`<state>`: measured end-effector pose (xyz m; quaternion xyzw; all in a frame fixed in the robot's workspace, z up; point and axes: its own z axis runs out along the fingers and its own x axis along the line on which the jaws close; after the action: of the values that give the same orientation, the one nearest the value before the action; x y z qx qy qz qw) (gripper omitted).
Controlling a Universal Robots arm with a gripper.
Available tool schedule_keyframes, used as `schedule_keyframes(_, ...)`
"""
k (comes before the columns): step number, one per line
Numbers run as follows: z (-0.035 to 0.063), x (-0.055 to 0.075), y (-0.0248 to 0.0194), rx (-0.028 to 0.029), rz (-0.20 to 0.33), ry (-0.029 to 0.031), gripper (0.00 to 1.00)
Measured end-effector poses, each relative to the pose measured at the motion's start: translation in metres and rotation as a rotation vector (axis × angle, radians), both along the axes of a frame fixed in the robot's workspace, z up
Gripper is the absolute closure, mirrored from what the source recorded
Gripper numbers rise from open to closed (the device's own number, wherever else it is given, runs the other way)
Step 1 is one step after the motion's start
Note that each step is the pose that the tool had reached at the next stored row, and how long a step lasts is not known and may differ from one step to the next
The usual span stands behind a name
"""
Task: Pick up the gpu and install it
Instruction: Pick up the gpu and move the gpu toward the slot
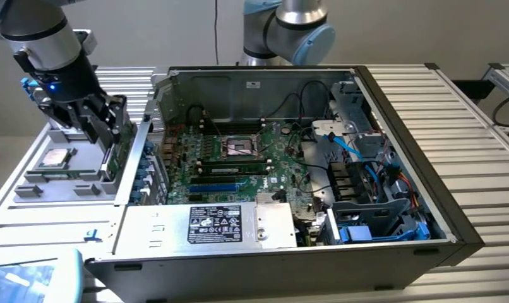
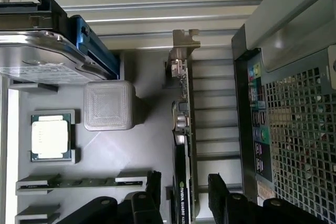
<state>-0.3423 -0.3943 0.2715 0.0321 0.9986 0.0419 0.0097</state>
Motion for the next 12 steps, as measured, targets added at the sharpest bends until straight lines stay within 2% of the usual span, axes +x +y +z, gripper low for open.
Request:
schedule_keyframes(4, -0.0067, 0.0036, -0.0001, 0.0052, 0.000, 0.0014, 0.51)
schedule_keyframes(12, -0.0074, 0.0037, -0.0002, 0.0052, 0.000, 0.0008, 0.51)
